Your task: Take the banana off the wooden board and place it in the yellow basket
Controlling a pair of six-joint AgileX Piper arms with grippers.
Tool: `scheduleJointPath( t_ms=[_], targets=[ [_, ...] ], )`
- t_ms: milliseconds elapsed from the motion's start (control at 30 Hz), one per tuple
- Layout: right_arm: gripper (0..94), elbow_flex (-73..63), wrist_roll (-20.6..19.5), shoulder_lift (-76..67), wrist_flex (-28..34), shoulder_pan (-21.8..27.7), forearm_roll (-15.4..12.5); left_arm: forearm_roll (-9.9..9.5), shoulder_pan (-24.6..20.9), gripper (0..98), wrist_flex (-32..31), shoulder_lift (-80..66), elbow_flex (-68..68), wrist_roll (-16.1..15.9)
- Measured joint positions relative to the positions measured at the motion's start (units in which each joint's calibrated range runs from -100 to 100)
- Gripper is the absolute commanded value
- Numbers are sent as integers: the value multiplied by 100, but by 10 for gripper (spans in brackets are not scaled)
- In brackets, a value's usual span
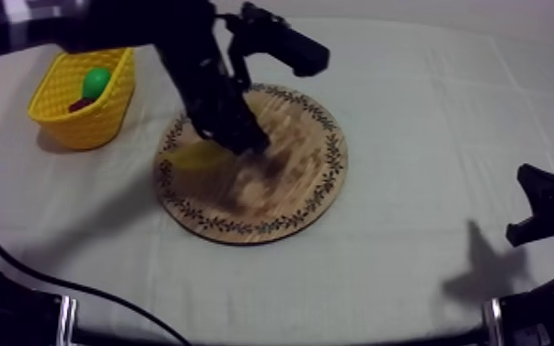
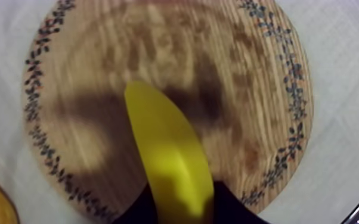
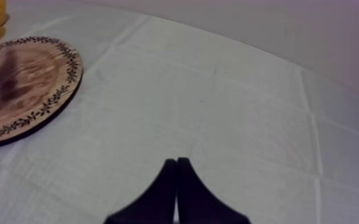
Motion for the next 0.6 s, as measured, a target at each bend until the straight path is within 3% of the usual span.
scheduleJointPath(
  t_ms=[267, 467, 600],
  targets=[
    [3, 0, 0, 0, 0, 0, 0, -124, -490, 273, 223, -1397, 1060, -154],
    [3, 0, 0, 0, 0, 0, 0, -360, -749, 261, 600, -2294, 1614, -73],
    [3, 0, 0, 0, 0, 0, 0, -390, -938, 258, 730, -2737, 1791, -51]
  ],
)
